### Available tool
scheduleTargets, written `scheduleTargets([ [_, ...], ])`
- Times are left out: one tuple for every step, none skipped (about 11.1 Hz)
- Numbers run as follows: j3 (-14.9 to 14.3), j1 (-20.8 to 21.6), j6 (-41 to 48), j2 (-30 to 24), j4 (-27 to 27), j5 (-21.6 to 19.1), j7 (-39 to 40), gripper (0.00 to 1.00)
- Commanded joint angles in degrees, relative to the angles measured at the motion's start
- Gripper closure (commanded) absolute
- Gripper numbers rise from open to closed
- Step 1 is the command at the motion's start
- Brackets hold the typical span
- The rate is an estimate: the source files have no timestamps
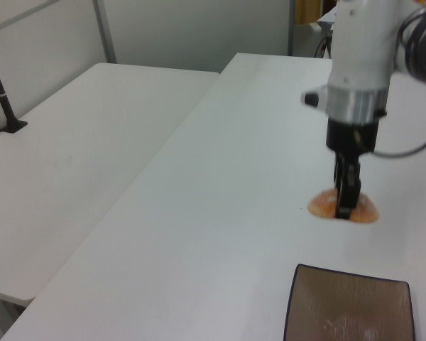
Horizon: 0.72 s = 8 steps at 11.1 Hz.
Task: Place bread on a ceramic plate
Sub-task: 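Carry the bread roll over to the dark brown square plate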
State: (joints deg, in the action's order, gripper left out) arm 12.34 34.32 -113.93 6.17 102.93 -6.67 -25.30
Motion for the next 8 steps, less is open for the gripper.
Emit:
scheduleTargets([
  [1.19,3.2,-6.72,5.77,1.3,3.06,-3.52,0.71],
  [1.72,3.29,-8.92,7.87,1.31,3.5,-5.01,0.71],
  [2.25,3.29,-9.99,9.11,1.75,4.37,-5.81,0.69],
  [2.6,4.08,-11.22,10.26,2.01,4.82,-6.34,0.68],
  [2.69,4.43,-12.97,11.05,2.1,4.91,-7.21,0.68],
  [3.04,4.52,-13.86,12.19,2.1,5.0,-7.31,0.67],
  [3.31,4.53,-14.65,13.07,2.02,4.91,-7.4,0.57],
  [3.31,4.53,-15.88,13.69,2.01,5.0,-7.4,0.47],
])
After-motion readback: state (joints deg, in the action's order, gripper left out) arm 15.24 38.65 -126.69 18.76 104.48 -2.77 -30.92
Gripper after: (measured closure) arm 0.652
